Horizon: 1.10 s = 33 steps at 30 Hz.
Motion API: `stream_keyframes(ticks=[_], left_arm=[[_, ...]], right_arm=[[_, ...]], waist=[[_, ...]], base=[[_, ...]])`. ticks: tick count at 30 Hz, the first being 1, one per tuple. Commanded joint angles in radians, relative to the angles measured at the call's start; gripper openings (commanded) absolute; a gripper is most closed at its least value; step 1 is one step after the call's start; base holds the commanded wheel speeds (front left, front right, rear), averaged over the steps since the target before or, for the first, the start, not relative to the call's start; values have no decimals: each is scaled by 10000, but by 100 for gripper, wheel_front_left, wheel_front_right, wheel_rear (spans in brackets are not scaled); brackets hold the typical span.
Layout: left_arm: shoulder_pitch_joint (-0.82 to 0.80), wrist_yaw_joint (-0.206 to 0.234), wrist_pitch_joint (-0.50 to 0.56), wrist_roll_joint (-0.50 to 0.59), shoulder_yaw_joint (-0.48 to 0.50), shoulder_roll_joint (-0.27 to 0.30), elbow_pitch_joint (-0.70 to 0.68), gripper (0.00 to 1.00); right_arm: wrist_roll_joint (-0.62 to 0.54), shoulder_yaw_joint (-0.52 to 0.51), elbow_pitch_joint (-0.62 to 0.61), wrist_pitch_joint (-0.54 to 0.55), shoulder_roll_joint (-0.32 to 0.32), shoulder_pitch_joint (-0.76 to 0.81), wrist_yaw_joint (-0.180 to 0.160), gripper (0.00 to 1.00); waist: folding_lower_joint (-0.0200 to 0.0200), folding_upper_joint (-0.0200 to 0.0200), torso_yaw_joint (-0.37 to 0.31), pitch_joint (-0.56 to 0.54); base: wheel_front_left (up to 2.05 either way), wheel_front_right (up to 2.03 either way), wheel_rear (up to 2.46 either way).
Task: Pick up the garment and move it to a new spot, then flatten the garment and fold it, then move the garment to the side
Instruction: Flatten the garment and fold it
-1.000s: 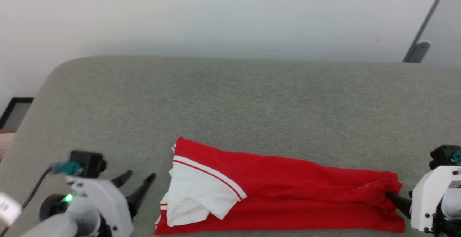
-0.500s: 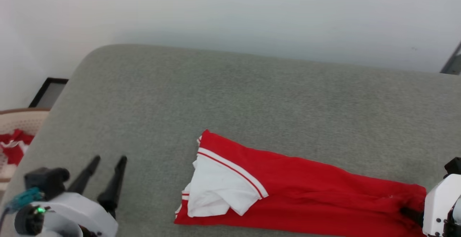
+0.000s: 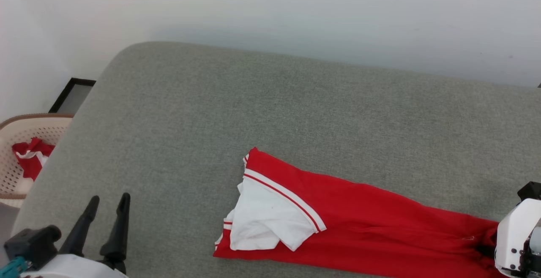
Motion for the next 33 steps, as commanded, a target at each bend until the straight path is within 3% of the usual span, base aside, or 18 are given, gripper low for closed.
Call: stream_keyframes(ticks=[1,12,21,28,33], left_arm=[[161,-174,-8,200,216,-157,56,100],[446,-1062,-9,1032,1204,-1030,442,100],[428,-1459,-9,1354,1572,-1301,666,100],[570,-1501,-9,1444,1749,-1403,731,100],[728,-1530,-10,1470,1903,-1502,696,100]], right_arm=[[33,27,181,-104,-77,-71,-20,0],[-149,-607,531,-664,-1050,-414,-22,0],[-277,-872,974,-954,-1870,-720,-20,0],[350,-92,-334,-891,-1883,-474,-19,0],[1313,335,-2356,-372,-1369,18,-19,0]], waist=[[0,0,-32,17],[0,0,-315,115],[0,0,-635,176],[0,0,-873,115],[0,0,-966,24]], base=[[0,0,0],[0,0,0],[0,0,0],[0,0,0],[0,0,0]])
